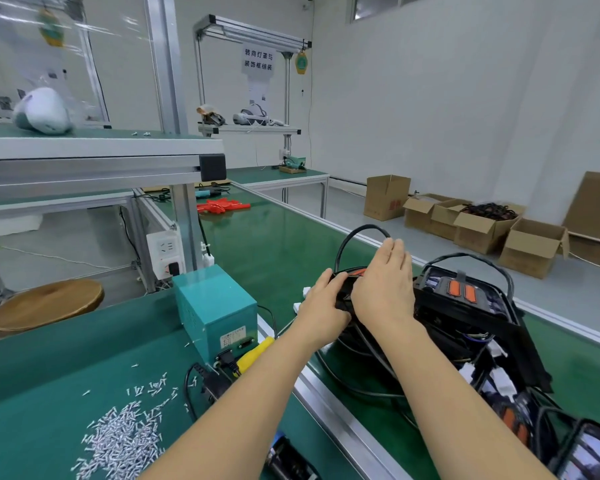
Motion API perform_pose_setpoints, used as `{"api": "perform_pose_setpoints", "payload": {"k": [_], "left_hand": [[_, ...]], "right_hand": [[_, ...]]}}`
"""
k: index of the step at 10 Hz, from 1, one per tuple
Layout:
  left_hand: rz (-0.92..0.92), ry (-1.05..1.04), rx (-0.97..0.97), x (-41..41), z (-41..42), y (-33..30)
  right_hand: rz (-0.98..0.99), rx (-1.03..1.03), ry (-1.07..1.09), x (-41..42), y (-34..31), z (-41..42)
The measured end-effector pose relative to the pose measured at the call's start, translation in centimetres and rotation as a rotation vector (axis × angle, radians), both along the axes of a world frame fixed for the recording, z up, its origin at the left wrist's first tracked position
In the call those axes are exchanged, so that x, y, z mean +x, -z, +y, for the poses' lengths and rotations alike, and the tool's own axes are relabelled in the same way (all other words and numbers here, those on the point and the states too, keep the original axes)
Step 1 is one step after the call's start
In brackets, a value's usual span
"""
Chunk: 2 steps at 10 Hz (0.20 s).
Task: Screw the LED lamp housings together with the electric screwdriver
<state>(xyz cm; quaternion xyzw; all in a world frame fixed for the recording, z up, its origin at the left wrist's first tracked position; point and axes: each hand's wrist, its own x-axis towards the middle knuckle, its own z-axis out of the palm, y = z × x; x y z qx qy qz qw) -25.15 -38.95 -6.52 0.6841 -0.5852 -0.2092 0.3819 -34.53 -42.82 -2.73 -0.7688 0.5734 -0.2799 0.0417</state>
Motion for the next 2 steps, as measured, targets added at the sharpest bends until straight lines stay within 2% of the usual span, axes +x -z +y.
{"api": "perform_pose_setpoints", "payload": {"k": [2], "left_hand": [[-0.020,-0.109,-0.060,0.7,2.8,0.0]], "right_hand": [[0.032,-0.056,-0.085,0.0,-0.2,1.6]]}}
